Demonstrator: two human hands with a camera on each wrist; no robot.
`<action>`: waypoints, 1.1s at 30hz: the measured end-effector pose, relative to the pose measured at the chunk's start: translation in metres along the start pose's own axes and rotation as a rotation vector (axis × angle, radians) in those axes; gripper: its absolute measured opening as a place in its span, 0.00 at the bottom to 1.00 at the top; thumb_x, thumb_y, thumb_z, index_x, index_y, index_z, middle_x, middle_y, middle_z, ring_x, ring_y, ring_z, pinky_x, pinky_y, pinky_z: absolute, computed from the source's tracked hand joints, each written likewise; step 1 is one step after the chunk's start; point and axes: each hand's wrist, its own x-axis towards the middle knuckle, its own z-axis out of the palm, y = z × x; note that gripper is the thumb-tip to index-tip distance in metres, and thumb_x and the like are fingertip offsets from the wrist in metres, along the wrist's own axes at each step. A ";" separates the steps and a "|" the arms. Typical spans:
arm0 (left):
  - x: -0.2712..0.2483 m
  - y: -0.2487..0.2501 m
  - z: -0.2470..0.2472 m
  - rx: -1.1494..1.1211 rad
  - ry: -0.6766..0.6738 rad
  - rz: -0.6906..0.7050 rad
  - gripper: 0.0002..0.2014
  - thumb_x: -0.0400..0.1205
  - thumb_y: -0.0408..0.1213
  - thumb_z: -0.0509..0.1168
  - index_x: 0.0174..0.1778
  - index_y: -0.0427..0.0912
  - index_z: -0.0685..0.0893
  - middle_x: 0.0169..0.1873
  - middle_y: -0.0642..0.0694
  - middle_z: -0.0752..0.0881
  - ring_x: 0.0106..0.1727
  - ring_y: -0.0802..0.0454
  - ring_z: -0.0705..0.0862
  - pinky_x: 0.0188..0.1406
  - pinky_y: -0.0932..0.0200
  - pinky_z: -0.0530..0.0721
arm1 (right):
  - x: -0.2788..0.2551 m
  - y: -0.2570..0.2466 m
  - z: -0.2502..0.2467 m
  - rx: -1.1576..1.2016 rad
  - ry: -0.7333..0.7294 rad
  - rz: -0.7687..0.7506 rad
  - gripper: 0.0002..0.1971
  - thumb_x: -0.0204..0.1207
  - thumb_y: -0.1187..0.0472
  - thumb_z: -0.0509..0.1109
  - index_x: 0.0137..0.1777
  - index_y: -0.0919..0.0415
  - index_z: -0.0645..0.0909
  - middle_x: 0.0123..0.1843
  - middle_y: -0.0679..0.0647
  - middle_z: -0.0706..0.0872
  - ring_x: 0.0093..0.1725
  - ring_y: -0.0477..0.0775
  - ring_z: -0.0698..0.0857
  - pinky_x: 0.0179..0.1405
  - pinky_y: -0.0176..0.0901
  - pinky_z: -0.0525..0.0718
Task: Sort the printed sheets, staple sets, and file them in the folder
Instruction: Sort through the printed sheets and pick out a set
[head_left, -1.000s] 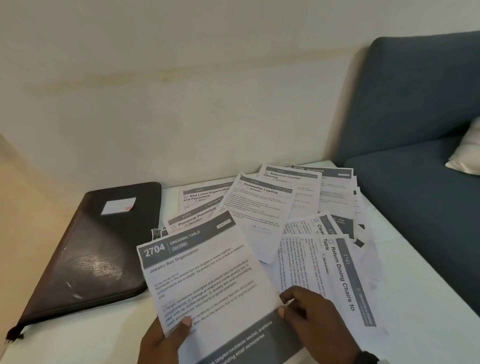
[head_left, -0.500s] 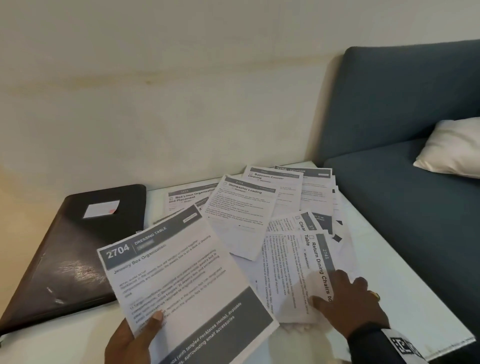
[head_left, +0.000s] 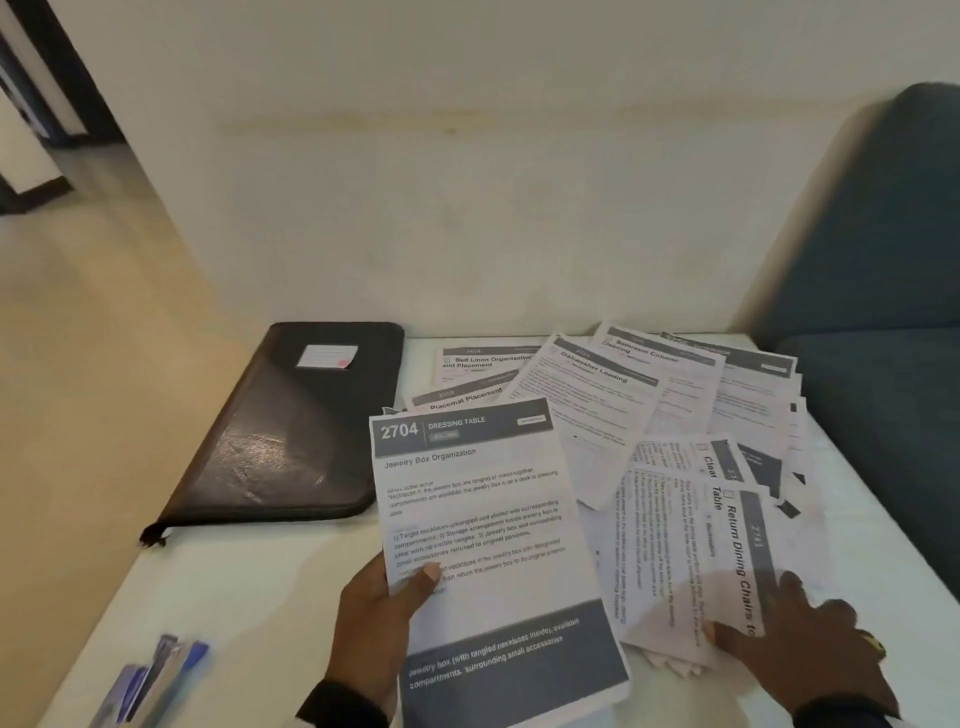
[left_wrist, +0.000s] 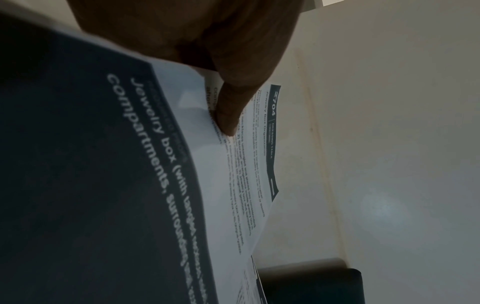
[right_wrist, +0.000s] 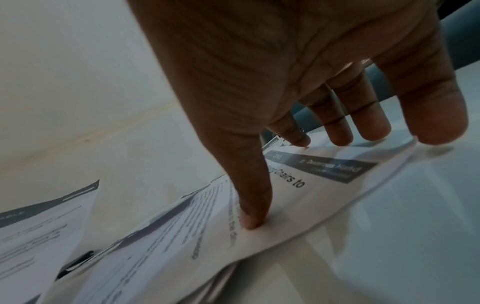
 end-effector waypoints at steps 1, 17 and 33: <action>0.001 -0.001 0.000 0.017 -0.001 -0.009 0.08 0.79 0.32 0.70 0.53 0.45 0.88 0.48 0.50 0.92 0.48 0.48 0.91 0.54 0.45 0.87 | 0.001 0.001 0.001 0.007 0.003 -0.005 0.47 0.65 0.23 0.63 0.75 0.48 0.50 0.71 0.59 0.69 0.74 0.61 0.73 0.73 0.58 0.73; 0.008 -0.008 0.005 0.361 -0.103 0.102 0.15 0.77 0.35 0.72 0.59 0.48 0.84 0.51 0.49 0.90 0.49 0.56 0.85 0.48 0.64 0.76 | 0.011 0.024 0.005 0.423 0.221 -0.036 0.25 0.72 0.61 0.69 0.68 0.47 0.67 0.46 0.52 0.87 0.43 0.56 0.86 0.46 0.49 0.87; 0.003 -0.003 0.014 0.491 -0.142 0.121 0.14 0.77 0.30 0.72 0.45 0.57 0.82 0.51 0.42 0.86 0.56 0.41 0.82 0.61 0.56 0.72 | 0.014 0.054 -0.027 1.604 0.119 0.028 0.14 0.75 0.68 0.75 0.59 0.63 0.80 0.49 0.62 0.91 0.47 0.61 0.90 0.43 0.52 0.89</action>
